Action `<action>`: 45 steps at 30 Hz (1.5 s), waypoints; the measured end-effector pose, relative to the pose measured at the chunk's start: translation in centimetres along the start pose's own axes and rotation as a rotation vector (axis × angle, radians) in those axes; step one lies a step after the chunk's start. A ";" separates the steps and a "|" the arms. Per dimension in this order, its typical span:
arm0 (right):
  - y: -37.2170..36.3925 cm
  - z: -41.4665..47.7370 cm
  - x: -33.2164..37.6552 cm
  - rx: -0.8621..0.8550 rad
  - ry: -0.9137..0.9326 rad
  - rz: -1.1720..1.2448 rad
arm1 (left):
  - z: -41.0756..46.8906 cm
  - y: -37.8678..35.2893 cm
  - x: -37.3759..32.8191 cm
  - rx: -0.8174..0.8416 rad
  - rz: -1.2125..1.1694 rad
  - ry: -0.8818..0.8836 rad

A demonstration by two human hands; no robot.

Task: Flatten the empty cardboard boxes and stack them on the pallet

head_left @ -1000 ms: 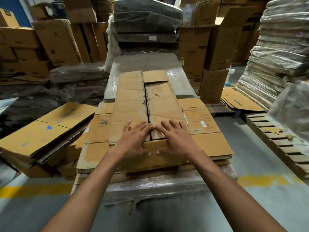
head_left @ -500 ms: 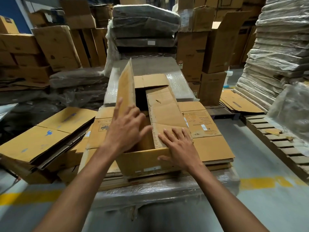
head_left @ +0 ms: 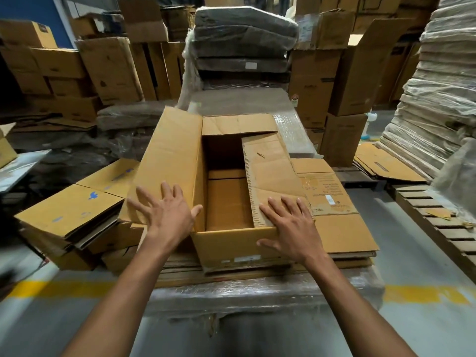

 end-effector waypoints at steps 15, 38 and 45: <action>1.1 9.4 12.9 0.191 -0.254 0.663 | -2.5 -5.4 -1.4 -0.023 -0.916 0.279; 8.0 15.3 4.2 0.332 -0.069 0.156 | 7.8 -2.8 -2.3 -0.216 -0.933 -0.365; 8.2 7.8 -5.2 0.304 -0.097 -0.059 | 9.5 -3.3 -5.0 -0.292 -0.479 -0.692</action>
Point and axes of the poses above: each hand's wrist, its own z-axis towards the middle knuckle, its own y-axis out of the back of the hand, x = y × z, the point moved 1 cm from there along z, towards the middle knuckle, and after that the axes turned 11 degrees about -x, right-handed, at the moved point
